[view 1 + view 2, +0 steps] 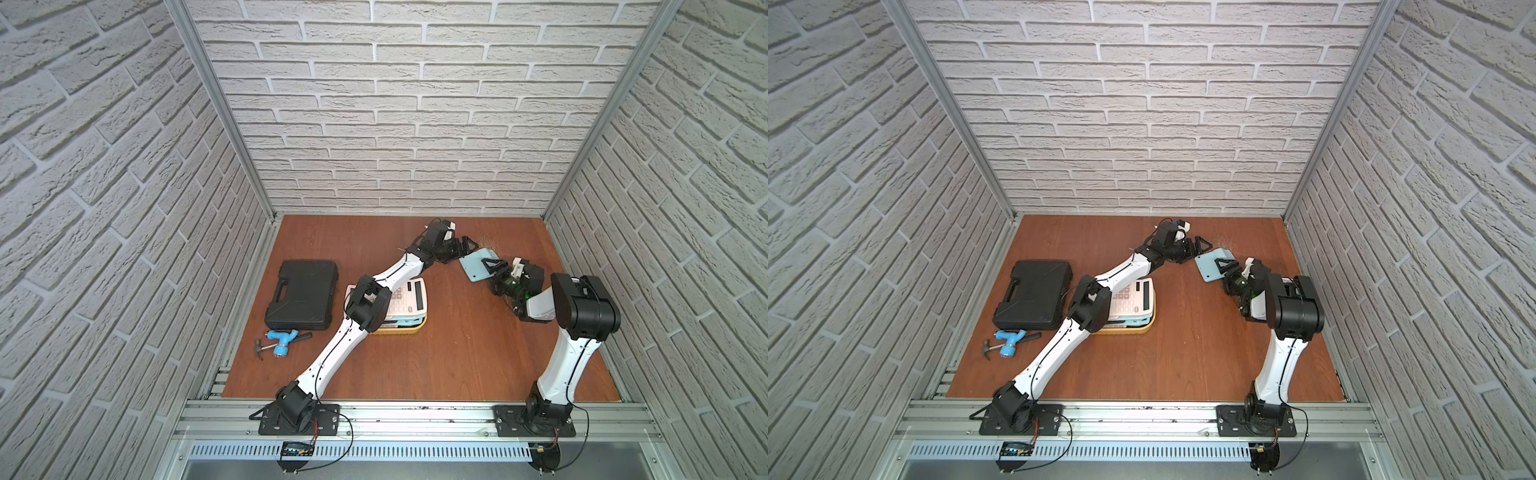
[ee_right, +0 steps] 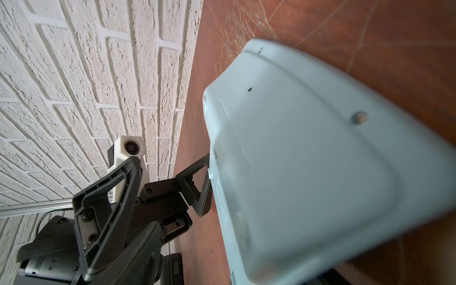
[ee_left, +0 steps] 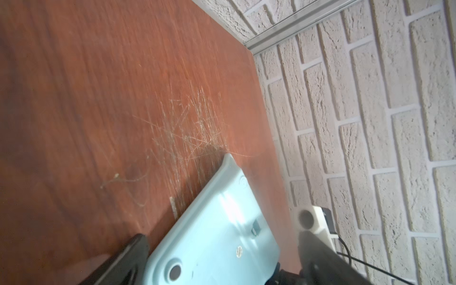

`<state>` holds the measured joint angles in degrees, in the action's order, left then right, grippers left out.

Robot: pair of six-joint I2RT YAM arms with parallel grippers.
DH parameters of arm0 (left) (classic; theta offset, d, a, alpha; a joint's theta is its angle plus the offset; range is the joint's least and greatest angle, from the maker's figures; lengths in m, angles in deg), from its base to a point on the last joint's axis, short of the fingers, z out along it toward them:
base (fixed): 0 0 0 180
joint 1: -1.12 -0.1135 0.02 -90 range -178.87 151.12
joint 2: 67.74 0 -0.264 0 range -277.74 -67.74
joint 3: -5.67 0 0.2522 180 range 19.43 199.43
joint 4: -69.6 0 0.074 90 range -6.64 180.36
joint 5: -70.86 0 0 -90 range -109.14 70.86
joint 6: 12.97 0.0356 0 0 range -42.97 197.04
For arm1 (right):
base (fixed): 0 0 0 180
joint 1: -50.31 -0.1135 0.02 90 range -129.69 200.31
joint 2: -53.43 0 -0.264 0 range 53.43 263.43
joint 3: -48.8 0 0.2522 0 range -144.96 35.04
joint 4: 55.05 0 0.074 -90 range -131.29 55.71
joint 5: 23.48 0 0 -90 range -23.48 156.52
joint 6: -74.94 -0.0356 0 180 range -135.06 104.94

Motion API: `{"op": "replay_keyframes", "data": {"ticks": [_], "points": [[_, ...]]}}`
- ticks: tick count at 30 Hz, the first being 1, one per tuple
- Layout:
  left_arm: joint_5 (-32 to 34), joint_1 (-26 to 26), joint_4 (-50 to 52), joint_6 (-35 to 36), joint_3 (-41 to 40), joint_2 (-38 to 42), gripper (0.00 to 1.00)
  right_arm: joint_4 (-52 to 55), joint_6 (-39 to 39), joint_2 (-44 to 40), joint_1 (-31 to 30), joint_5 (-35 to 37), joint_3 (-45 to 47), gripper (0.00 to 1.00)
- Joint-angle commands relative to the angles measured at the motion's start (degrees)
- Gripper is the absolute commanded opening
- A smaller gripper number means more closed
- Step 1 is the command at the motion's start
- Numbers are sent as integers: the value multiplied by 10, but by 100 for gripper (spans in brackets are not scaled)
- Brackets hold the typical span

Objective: Put the calculator in the storage box
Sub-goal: Pick up the calculator at the center of the board.

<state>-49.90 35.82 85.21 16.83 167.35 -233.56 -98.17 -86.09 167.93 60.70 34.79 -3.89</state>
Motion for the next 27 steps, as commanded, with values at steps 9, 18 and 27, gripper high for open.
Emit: {"op": "replay_keyframes", "data": {"ticks": [9,18,27], "points": [[-27,12,-15,11,-100,84,98,32,-11,-7,1,14,21,22],[-10,4,109,44,-102,206,99,112,74,-137,-5,10,52,16],[23,-24,287,114,-180,393,98,468,358,-391,-92,154,-4,14]]}}
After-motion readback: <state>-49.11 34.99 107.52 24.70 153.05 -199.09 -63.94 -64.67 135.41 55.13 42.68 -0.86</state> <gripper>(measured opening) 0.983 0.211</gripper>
